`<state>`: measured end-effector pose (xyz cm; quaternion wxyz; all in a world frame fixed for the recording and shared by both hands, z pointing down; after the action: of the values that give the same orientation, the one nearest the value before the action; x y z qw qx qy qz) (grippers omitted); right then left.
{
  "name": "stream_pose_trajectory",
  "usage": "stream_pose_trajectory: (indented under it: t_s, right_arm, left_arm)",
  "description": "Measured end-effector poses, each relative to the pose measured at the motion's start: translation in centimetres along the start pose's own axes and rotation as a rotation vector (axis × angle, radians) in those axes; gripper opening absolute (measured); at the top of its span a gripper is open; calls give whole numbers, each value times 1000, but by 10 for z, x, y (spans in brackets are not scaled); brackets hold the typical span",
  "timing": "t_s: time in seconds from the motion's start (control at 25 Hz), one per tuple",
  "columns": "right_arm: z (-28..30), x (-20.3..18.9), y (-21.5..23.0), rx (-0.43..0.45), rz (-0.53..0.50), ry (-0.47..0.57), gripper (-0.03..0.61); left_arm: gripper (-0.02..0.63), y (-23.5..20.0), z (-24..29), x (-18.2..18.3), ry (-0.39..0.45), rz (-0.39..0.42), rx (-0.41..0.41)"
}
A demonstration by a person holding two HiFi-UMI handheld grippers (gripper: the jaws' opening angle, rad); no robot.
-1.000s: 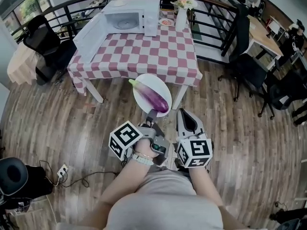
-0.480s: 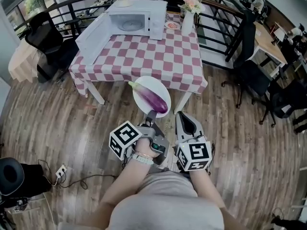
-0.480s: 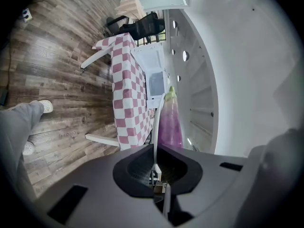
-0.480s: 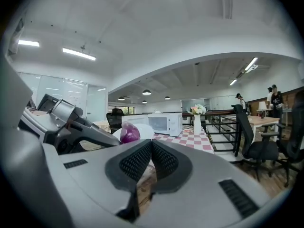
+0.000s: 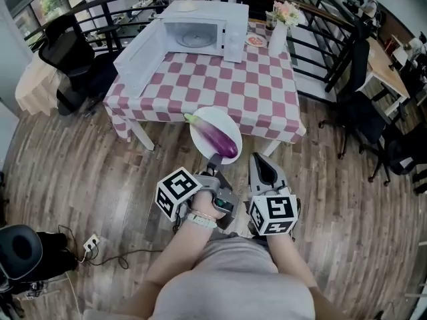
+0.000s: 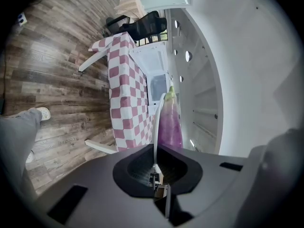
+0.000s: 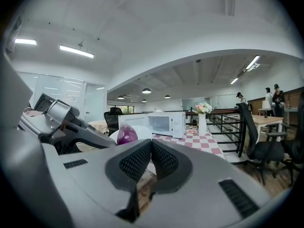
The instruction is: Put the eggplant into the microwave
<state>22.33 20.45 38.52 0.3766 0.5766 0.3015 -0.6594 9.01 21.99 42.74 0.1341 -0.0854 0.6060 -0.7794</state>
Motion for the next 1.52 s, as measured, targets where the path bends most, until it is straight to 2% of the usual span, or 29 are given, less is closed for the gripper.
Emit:
stream_pose_trajectory:
  t_s: [0.32,0.76,1.08,1.52]
  right_arm:
    - [64,10,-11,21,-5,-16,26]
    - [145,13,-15,-29,32,-33,26]
    - [207,19,-26,-74,49,-42,26]
    - [258,30,-31,-87,32,-53,26]
  left_arm:
    - [18,10,35,55,-8,-8,7]
    - [18,10,83,128,-48,-31,21]
    - [18,14,114,184,-116,-25,32]
    - [18,20,146,228,-162,-28,26]
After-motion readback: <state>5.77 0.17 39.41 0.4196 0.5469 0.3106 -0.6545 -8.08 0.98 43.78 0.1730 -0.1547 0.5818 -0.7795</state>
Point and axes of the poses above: the fingertips, and each gripper's own axes: z forward along the fingers, y to its right, x out of its top, the point moved 4 cm from there along -z, backward along the fingers, and after that the axes turned 1 degree about z, right-handed, at the moved point
